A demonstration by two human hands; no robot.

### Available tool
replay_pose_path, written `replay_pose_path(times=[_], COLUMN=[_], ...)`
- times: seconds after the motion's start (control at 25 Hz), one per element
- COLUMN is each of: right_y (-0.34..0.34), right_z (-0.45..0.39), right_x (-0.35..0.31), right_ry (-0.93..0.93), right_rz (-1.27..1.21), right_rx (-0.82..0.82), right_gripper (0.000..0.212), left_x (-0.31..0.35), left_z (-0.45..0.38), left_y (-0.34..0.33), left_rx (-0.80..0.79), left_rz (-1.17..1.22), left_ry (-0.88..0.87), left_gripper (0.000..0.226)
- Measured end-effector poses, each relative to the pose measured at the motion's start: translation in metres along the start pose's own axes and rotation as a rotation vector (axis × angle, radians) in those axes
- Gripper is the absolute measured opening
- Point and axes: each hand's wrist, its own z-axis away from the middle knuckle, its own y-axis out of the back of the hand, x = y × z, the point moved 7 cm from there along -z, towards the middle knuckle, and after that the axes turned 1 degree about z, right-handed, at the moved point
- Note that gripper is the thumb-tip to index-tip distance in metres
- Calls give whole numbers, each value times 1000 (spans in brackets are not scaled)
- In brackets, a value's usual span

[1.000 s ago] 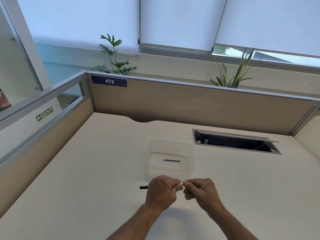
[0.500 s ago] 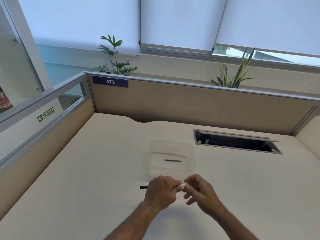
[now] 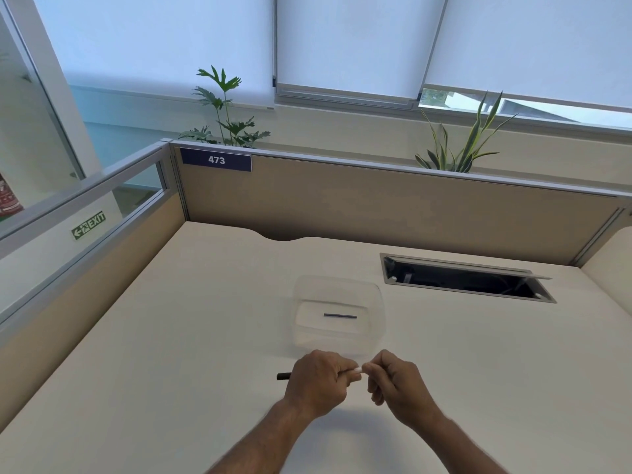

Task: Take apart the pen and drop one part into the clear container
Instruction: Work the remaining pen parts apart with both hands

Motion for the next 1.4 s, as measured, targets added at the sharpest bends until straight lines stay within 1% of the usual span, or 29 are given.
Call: replay_pose_path(times=[0.16,0.24,0.32,0.44,0.48,0.6,0.72,0.8,0.92,1.0,1.08,1.2,1.28,1.4], right_y=[-3,-3,-1,2,2,3,3,2,-1,-5,-10,-13,-7,0], right_z=[1,-1,-2,2,3,4,5,5,5,3,2,1,-1,1], right_x=[-1,2,2,-5,-6,-9,-15,-20,-20,-13,-7,-7,-10,-17], right_ry=[-15,-52,-38,112,146,207,256,261,181,48,-85,-162,-120,59], right_rz=[46,20,-3,102,143,226,234,220,118,-18,-154,-241,-164,50], right_rx=[12,8,-6,-31,-34,3,49,64,64,27,-20,-37,-14,4], right_gripper=[49,52,46,21,18,20,26,31,42,48,59,64,57,32], left_x=[4,3,2,0,0,-1,-2,-1,2,5,7,8,6,2], left_z=[0,0,-1,-3,-3,-3,-2,-1,-3,-4,-5,-7,-8,-7], left_y=[0,0,1,4,5,3,-2,-2,1,5,10,16,17,14], left_rx=[11,12,-7,-19,-24,-80,-160,-167,-123,-64,9,64,56,22], left_rz=[-30,-29,-31,-19,-10,60,143,136,92,86,82,56,19,-15], left_ry=[-44,-38,-12,24,30,48,75,63,7,-37,-70,-78,-77,-42], left_gripper=[23,23,25,29,28,27,28,29,29,23,16,15,18,33])
